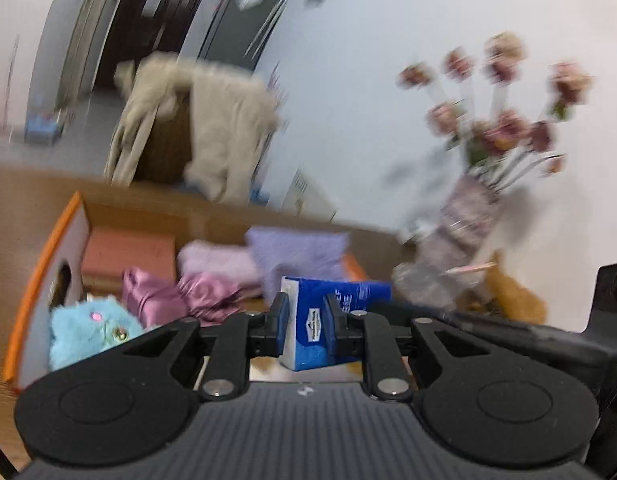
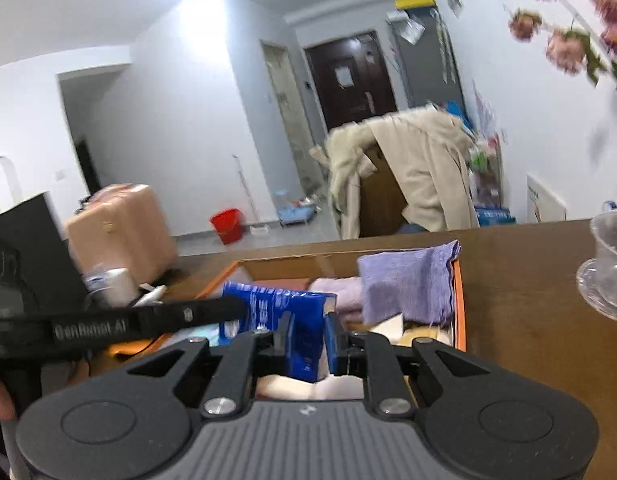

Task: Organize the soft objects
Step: 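Place the blue tissue pack in the box and open both grippers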

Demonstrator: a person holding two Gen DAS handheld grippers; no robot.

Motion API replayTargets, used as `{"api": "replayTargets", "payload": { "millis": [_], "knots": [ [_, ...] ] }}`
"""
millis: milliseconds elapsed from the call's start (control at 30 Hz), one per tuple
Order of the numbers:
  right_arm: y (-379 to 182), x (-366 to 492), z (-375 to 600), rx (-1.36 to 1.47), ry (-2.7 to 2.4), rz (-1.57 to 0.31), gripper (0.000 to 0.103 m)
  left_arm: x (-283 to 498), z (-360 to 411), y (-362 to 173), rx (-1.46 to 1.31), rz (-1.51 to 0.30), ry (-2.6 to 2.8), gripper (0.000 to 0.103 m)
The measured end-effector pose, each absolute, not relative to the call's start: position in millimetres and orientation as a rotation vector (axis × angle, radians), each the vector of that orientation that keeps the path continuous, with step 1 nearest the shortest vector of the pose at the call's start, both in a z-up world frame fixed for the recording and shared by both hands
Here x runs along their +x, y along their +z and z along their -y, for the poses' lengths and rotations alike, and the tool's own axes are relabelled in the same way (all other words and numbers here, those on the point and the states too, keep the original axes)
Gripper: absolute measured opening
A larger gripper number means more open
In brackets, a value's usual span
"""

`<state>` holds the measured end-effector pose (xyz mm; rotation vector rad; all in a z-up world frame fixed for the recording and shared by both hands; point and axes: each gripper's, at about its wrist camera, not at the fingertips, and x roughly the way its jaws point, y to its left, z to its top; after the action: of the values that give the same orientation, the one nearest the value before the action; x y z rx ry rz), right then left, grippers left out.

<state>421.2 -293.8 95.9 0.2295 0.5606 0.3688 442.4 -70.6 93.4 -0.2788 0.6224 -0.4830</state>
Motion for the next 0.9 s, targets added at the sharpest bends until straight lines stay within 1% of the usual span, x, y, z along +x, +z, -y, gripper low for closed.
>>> {"api": "replayTargets", "payload": {
  "millis": [67, 100, 200, 267, 333, 500, 600, 633, 667, 700, 733, 767, 800, 833, 867, 900],
  "knots": [
    [74.9, 457.7, 286.0, 0.227, 0.341, -0.634, 0.014, 473.0, 71.4, 72.8, -0.271, -0.680, -0.453, 0.019],
    [65.7, 471.7, 281.6, 0.214, 0.321, -0.660, 0.012, 488.4, 72.7, 60.5, -0.267, -0.726, -0.427, 0.019],
    [41.5, 494.1, 265.7, 0.156, 0.287, -0.751, 0.011, 507.3, 76.8, 39.7, -0.217, -0.800, -0.408, 0.019],
    [35.5, 500.2, 259.2, 0.133, 0.283, -0.790, 0.011, 503.3, 75.1, 37.3, -0.205, -0.793, -0.422, 0.022],
    [35.6, 497.2, 256.5, 0.128, 0.285, -0.793, 0.015, 497.9, 70.6, 39.4, -0.201, -0.778, -0.439, 0.026],
    [58.3, 486.6, 259.7, 0.094, 0.279, -0.753, 0.015, 477.2, 63.2, 63.5, -0.150, -0.725, -0.408, 0.029],
    [87.9, 465.2, 266.7, 0.073, 0.277, -0.694, 0.016, 457.5, 57.6, 89.6, -0.123, -0.664, -0.389, 0.038],
    [96.8, 458.2, 269.7, 0.064, 0.272, -0.677, 0.018, 450.3, 55.3, 96.4, -0.113, -0.647, -0.380, 0.039],
    [106.9, 448.8, 273.1, 0.054, 0.266, -0.657, 0.020, 438.1, 51.6, 106.4, -0.099, -0.619, -0.365, 0.042],
    [116.4, 438.5, 277.0, 0.041, 0.259, -0.640, 0.023, 426.3, 48.1, 114.9, -0.086, -0.592, -0.357, 0.046],
    [124.3, 427.9, 280.3, 0.030, 0.250, -0.621, 0.030, 417.3, 45.0, 121.9, -0.076, -0.572, -0.349, 0.049],
    [131.9, 417.6, 284.5, 0.021, 0.239, -0.599, 0.035, 406.0, 41.3, 129.3, -0.061, -0.546, -0.333, 0.056],
    [138.0, 406.3, 288.0, 0.012, 0.226, -0.571, 0.051, 393.9, 37.8, 136.4, -0.043, -0.516, -0.310, 0.064],
    [144.0, 394.2, 291.6, 0.005, 0.212, -0.539, 0.068, 381.6, 34.6, 142.3, -0.022, -0.481, -0.273, 0.069],
    [150.0, 379.8, 295.4, -0.006, 0.196, -0.500, 0.074, 372.1, 31.9, 146.0, -0.007, -0.448, -0.238, 0.078],
    [154.2, 366.6, 298.3, -0.015, 0.183, -0.462, 0.083, 358.1, 29.1, 149.7, 0.012, -0.396, -0.199, 0.085]
  ]
}}
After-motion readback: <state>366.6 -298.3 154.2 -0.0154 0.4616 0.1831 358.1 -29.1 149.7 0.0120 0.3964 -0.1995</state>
